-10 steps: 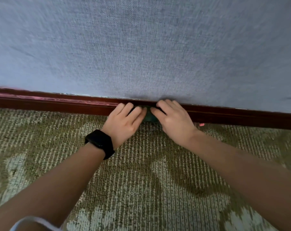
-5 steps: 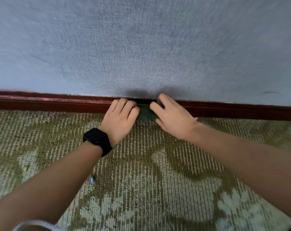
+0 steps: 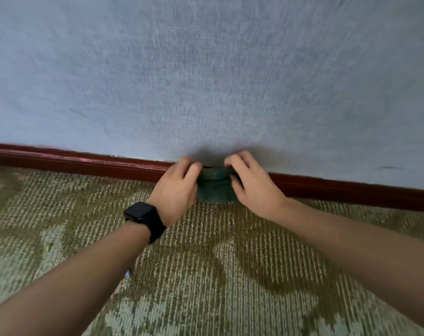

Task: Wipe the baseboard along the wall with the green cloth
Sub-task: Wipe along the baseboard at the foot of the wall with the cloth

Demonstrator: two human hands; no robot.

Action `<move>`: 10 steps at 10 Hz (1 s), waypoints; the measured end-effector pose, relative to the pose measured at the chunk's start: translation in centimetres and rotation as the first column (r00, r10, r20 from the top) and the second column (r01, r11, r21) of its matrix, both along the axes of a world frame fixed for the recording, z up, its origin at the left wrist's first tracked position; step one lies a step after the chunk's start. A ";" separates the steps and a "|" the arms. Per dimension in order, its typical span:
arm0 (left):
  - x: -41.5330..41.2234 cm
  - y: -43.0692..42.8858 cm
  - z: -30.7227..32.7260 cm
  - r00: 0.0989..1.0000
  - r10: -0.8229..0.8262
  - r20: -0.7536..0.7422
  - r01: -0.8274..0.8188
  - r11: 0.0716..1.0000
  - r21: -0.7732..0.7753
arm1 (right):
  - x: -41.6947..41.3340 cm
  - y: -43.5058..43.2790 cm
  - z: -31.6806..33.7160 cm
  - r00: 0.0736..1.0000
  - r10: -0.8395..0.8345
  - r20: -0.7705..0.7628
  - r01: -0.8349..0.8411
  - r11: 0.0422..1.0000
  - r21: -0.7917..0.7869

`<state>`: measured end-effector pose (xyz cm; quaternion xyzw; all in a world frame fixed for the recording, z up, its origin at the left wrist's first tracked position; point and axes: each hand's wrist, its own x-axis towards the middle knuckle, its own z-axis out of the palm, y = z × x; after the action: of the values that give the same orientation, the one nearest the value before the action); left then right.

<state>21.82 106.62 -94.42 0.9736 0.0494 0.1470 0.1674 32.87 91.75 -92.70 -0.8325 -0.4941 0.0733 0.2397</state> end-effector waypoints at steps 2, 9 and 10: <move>-0.5 0.5 1.8 0.989 0.045 -0.138 -0.023 0.987 0.160 | -0.3 0.9 0.2 0.988 0.143 0.059 -0.138 0.987 -0.077; -0.1 3.9 -2.7 0.963 -0.242 0.120 0.165 0.878 0.449 | -0.7 3.9 -4.0 0.991 -0.118 0.063 0.119 0.993 -0.015; -0.1 4.3 -2.9 0.953 -0.266 0.143 0.180 0.880 0.440 | -0.8 3.6 -3.5 0.915 0.035 0.401 -0.010 0.998 -0.064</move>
<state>21.76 110.97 -97.33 0.9661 -0.1136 0.2303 -0.0273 32.02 95.34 -96.19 -0.8309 -0.5398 -0.0817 0.1071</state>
